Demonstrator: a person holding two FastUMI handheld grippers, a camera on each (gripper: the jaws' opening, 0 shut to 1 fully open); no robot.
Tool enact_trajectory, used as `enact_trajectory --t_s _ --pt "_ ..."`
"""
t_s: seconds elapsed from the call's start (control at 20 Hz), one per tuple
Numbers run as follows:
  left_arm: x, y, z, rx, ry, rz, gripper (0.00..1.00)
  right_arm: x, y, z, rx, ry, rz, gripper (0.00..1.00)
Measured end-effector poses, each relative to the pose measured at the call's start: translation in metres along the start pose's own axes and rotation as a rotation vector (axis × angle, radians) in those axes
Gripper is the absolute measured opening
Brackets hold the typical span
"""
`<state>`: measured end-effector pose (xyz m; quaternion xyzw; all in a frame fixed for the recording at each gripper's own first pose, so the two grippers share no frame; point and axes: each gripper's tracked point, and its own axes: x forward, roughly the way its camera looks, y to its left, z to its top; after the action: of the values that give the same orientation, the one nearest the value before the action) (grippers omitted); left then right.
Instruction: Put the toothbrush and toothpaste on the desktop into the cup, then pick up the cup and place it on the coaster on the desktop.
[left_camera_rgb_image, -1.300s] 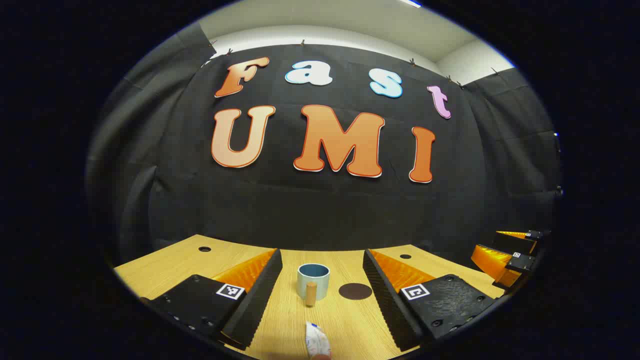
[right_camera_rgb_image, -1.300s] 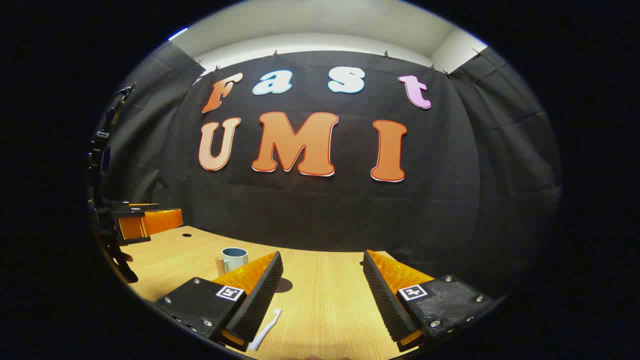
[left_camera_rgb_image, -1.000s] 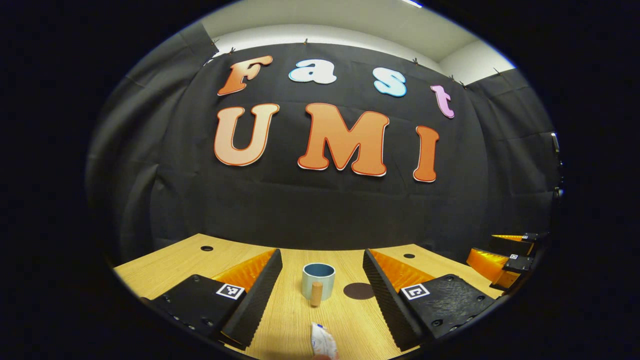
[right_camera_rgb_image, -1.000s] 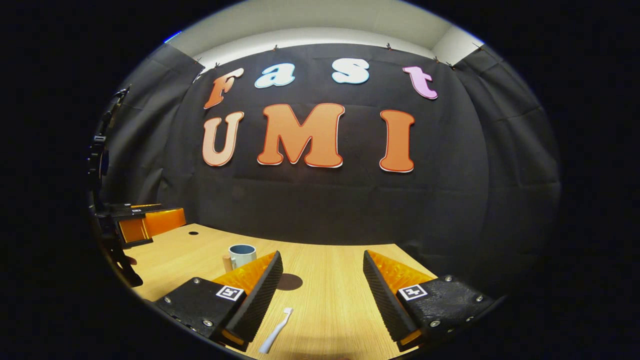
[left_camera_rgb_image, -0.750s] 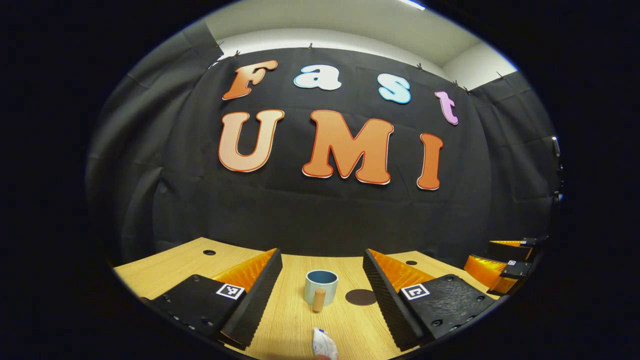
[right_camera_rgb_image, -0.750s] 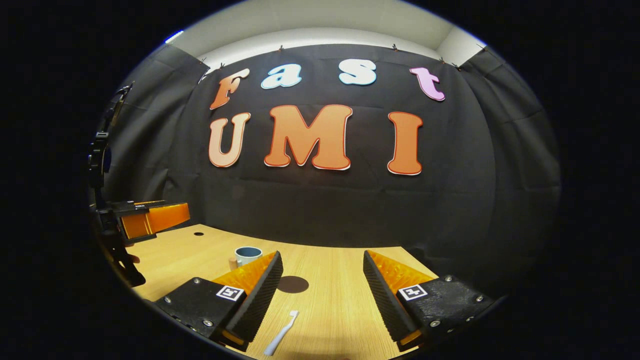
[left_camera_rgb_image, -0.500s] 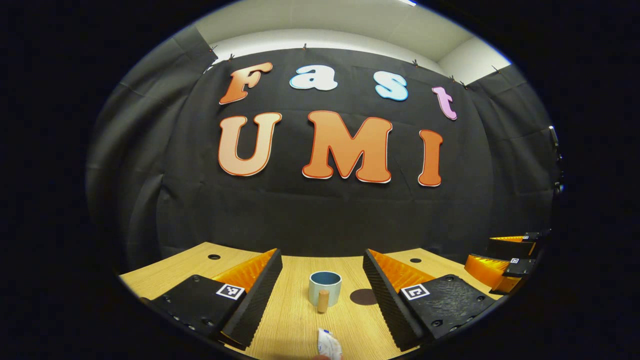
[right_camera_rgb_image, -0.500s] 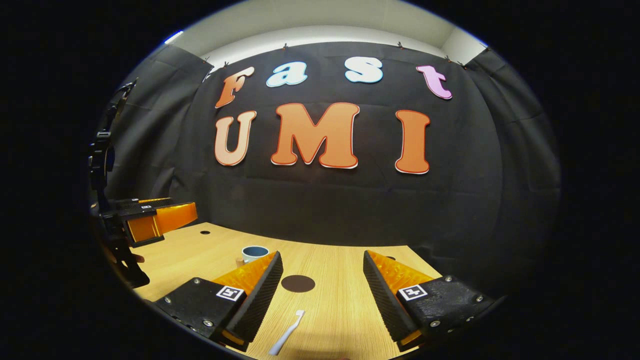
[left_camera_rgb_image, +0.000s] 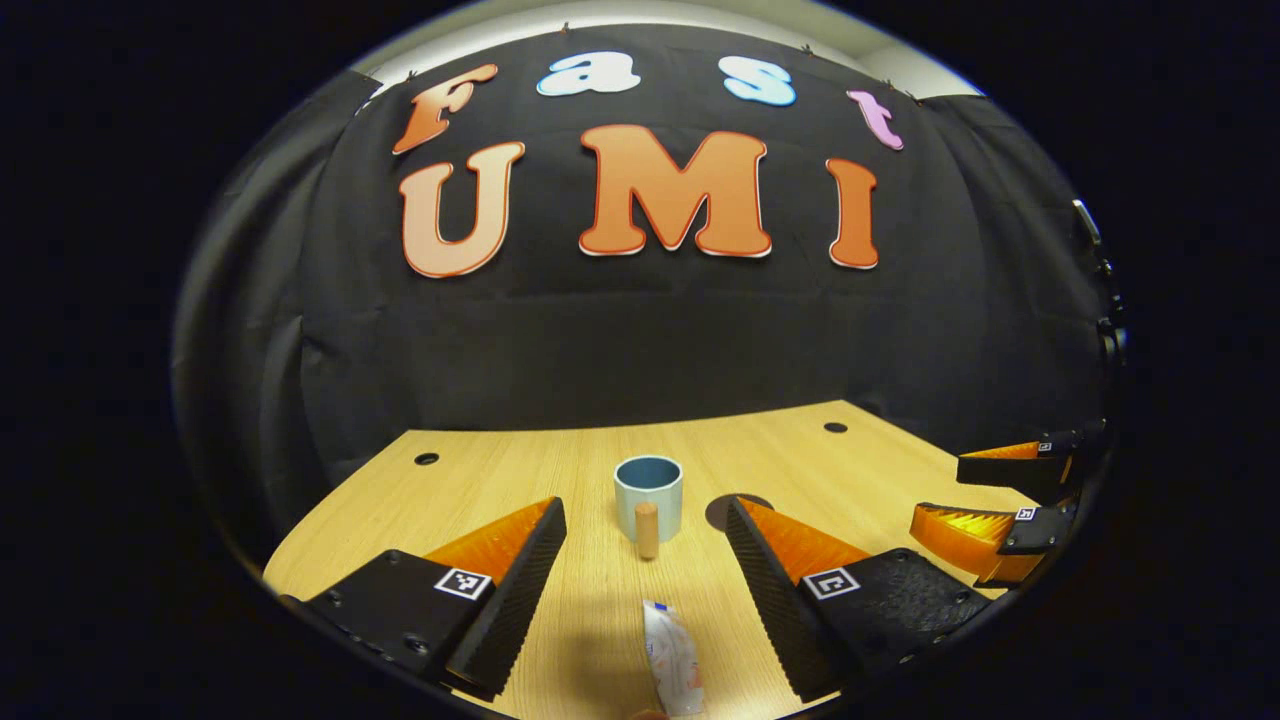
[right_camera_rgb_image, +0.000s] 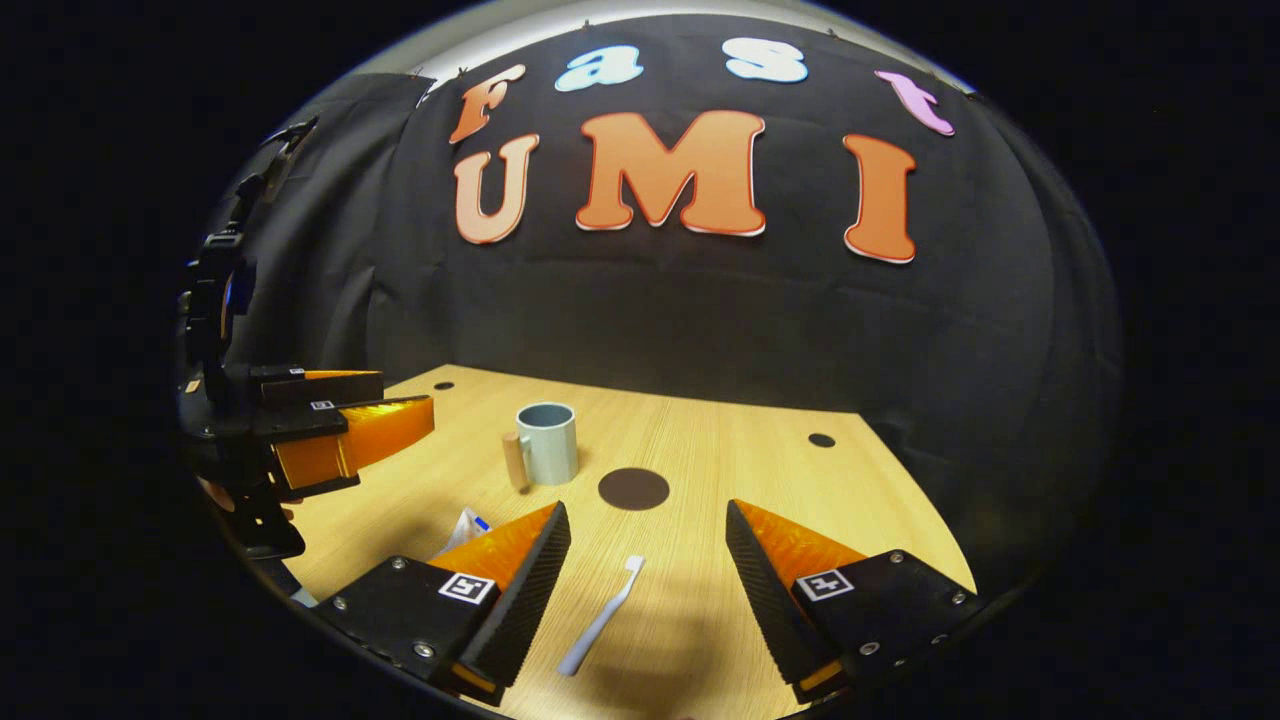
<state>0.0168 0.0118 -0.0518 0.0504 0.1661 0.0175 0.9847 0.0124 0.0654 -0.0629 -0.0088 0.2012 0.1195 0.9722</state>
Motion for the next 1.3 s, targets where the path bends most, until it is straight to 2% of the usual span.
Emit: enact_trajectory --t_s 0.2,0.45,0.7,0.85,0.9,0.95,1.0,1.1,1.3 --pt "0.015 0.005 -0.033 -0.011 0.19 0.008 0.97 0.013 0.004 -0.019 0.036 0.149 0.035 0.89" --pt "0.018 -0.002 -0.083 -0.062 0.427 -0.042 0.98 0.024 0.021 -0.052 0.079 0.339 0.102 0.81" --pt "0.013 -0.006 -0.103 -0.071 0.617 -0.079 0.98 0.027 0.037 -0.079 0.139 0.513 0.163 0.7" --pt "0.008 -0.005 -0.107 -0.098 0.726 -0.097 0.98 0.034 0.036 -0.095 0.127 0.57 0.16 0.64" --pt "0.007 -0.005 -0.105 -0.113 0.759 -0.098 0.97 0.037 0.039 -0.101 0.12 0.591 0.161 0.62" --pt "0.006 -0.003 -0.103 -0.117 0.785 -0.094 0.95 0.04 0.041 -0.105 0.117 0.61 0.162 0.56" --pt "0.008 -0.002 -0.098 -0.122 0.798 -0.094 0.9 0.043 0.041 -0.109 0.111 0.627 0.159 0.61" --pt "0.011 0.002 -0.094 -0.125 0.823 -0.087 0.84 0.047 0.039 -0.119 0.099 0.654 0.149 0.61" --pt "0.008 -0.009 -0.113 -0.124 0.864 -0.099 0.86 0.048 0.051 -0.136 0.162 0.737 0.176 0.44"
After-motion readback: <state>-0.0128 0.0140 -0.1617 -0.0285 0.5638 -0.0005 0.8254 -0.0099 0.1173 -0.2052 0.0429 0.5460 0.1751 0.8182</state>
